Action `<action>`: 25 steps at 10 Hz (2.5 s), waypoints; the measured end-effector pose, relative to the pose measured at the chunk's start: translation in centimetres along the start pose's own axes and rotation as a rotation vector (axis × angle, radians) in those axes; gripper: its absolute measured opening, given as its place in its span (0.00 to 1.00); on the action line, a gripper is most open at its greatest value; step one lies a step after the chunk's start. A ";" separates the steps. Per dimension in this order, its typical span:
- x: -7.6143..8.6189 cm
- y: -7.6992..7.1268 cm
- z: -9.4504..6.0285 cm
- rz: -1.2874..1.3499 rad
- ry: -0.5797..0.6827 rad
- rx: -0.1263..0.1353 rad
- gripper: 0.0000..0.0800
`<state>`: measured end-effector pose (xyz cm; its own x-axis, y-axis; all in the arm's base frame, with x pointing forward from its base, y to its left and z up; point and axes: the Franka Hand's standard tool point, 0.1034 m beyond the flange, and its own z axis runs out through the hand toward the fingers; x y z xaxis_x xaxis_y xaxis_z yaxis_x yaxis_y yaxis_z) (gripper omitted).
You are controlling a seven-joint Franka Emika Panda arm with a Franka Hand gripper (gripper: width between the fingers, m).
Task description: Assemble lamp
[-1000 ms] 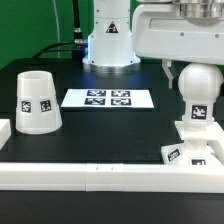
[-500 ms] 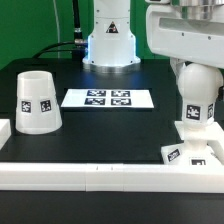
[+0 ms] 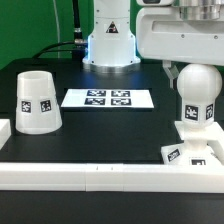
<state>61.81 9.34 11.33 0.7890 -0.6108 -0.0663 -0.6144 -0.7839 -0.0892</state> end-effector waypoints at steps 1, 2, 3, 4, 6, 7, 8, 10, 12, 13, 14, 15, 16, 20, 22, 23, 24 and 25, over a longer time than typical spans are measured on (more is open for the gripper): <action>0.2 0.1 0.0 -0.072 0.001 0.000 0.87; 0.4 0.3 -0.1 -0.138 -0.002 0.000 0.87; 0.5 0.3 -0.2 -0.150 -0.002 0.001 0.87; 0.6 0.3 -0.2 -0.248 -0.002 0.000 0.87; 0.5 0.3 -0.2 -0.342 -0.002 0.000 0.87; 0.6 0.3 -0.2 -0.445 -0.002 0.000 0.87; 0.6 0.2 -0.5 -0.557 0.008 -0.004 0.87; 0.6 0.0 -0.9 -0.848 0.053 0.000 0.87; 0.7 -0.4 -0.7 -1.098 0.110 -0.012 0.87; 0.6 -0.4 -0.7 -1.198 0.115 -0.022 0.87; 0.7 -0.3 -0.7 -1.257 0.113 -0.027 0.87; 0.8 -0.2 -0.6 -1.316 0.112 -0.033 0.87; 0.8 -0.2 -0.6 -1.348 0.112 -0.040 0.87; 0.8 -0.3 -0.5 -1.672 0.118 -0.107 0.87; 0.6 -0.4 -0.4 -1.863 0.106 -0.148 0.87; 0.6 -0.4 -0.4 -1.951 0.098 -0.166 0.87; 0.5 -0.4 -0.3 -2.033 0.090 -0.181 0.87; 0.4 -0.5 -0.2 -2.136 0.079 -0.204 0.87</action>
Offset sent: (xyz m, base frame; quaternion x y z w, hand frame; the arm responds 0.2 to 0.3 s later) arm 0.0000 0.0000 0.0000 0.0000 0.0000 -0.1938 0.9810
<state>62.44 9.51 11.58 0.0970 0.9953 -0.0043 0.9871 -0.0956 0.1286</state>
